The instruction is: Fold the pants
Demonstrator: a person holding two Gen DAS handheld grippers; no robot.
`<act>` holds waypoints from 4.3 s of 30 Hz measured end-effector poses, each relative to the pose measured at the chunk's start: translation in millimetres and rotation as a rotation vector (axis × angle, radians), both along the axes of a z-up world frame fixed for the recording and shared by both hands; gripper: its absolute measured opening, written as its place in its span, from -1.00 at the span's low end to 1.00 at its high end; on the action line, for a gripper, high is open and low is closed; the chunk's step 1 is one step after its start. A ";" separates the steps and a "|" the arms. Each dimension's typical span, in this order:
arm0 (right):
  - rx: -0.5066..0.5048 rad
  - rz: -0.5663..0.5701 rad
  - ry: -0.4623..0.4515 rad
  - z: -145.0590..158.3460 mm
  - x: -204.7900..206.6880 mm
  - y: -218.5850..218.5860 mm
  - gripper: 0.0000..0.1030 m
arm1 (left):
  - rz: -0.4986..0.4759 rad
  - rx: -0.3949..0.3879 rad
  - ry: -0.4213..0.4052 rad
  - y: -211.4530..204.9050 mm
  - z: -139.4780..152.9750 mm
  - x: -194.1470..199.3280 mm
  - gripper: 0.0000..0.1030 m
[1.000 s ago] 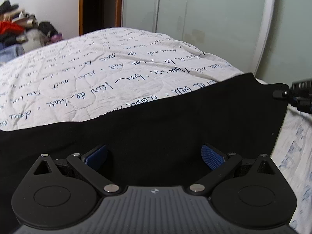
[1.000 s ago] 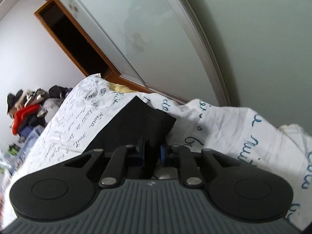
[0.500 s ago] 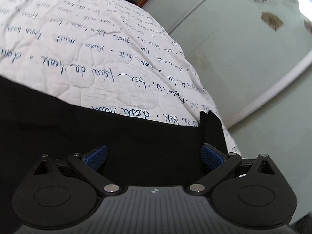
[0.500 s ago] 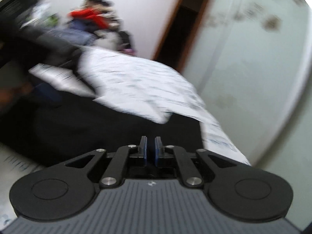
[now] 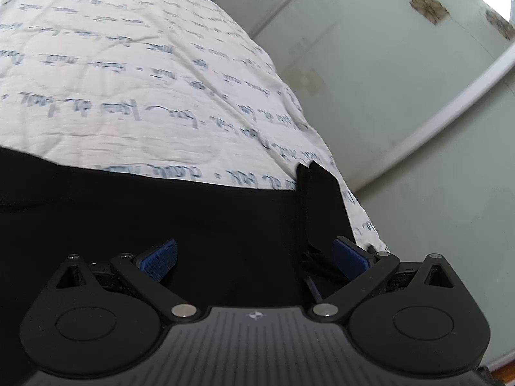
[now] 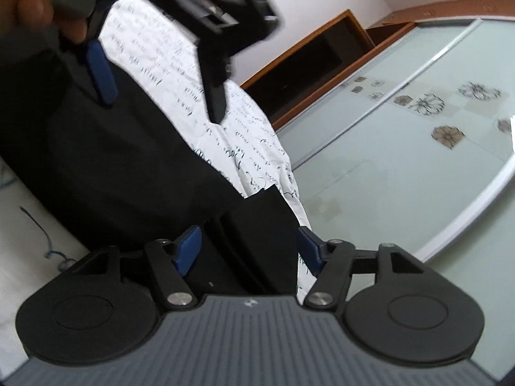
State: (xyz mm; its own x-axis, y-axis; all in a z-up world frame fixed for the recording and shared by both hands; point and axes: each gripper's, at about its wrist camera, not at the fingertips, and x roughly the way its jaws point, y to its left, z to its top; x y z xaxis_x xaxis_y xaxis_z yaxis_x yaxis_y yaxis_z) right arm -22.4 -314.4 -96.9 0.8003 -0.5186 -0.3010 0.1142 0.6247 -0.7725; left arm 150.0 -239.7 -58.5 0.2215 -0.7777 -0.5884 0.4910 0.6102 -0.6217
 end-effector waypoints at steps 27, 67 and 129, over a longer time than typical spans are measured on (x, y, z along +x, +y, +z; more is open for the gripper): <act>0.332 0.040 -0.089 33.5 -15.9 -39.5 -0.84 | -0.176 -0.155 0.275 -92.7 1.2 10.5 1.00; 0.462 0.425 -0.044 24.7 -37.4 88.1 -0.84 | 0.047 0.177 -0.171 74.2 22.8 -19.2 -0.88; 0.751 0.176 0.113 50.8 -2.3 -2.0 0.58 | 0.062 0.472 -0.418 126.4 5.8 -67.0 0.44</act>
State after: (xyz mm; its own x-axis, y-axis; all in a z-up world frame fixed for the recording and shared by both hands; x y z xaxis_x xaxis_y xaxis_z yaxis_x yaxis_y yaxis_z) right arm -24.7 -316.3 -46.1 0.7954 -0.0115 -0.6059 -0.0895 0.9866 -0.1362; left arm 83.0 -113.2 -52.8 0.5429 -0.4342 -0.7188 0.5894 0.8067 -0.0421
